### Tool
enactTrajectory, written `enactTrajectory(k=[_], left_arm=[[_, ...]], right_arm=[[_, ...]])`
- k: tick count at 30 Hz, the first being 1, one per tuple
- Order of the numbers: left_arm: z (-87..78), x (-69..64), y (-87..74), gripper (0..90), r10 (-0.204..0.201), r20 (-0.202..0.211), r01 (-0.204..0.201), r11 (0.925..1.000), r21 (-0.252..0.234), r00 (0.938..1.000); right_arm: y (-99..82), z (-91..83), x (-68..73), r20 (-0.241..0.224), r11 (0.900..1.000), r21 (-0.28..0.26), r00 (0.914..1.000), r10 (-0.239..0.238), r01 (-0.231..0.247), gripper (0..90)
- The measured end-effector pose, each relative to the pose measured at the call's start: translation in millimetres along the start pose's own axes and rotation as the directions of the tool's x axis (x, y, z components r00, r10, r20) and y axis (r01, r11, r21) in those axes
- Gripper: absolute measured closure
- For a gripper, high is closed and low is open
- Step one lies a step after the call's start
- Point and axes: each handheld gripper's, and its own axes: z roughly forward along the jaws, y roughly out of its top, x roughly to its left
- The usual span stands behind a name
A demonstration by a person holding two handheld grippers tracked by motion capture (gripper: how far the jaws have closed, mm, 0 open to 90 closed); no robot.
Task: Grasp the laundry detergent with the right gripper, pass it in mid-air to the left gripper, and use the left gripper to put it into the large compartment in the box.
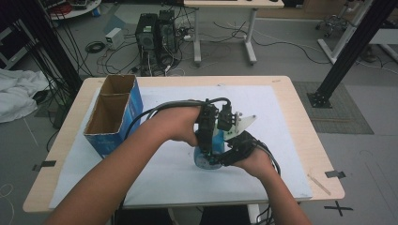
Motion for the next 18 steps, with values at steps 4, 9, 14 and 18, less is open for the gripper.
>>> enactTrajectory(k=[4,9,14,18], left_arm=[[1.2,-0.2,0.6,24.3,-0.002,-0.006,0.002,1.0000,0.008,1.0000],[0.5,-0.1,0.5,26.1,0.006,-0.004,-0.006,1.0000,0.007,1.0000],[0.1,-0.5,-0.9,31.7,0.009,0.006,-0.009,0.9999,0.006,0.9999],[0.7,0.9,-2.4,32.3,0.007,0.002,-0.007,0.9998,0.016,1.0000]], right_arm=[[0.3,0.5,0.2,-0.005,1.0000,-0.001,1.0000,0.003,-0.003,46.8],[1.1,2.1,0.3,-0.009,1.0000,-0.001,1.0000,0.002,-0.002,46.8],[2.0,2.2,0.3,-0.011,1.0000,-0.003,0.9999,0.001,-0.001,46.8],[1.6,2.4,-0.1,-0.010,1.0000,0.000,0.9999,0.003,-0.003,46.8]])
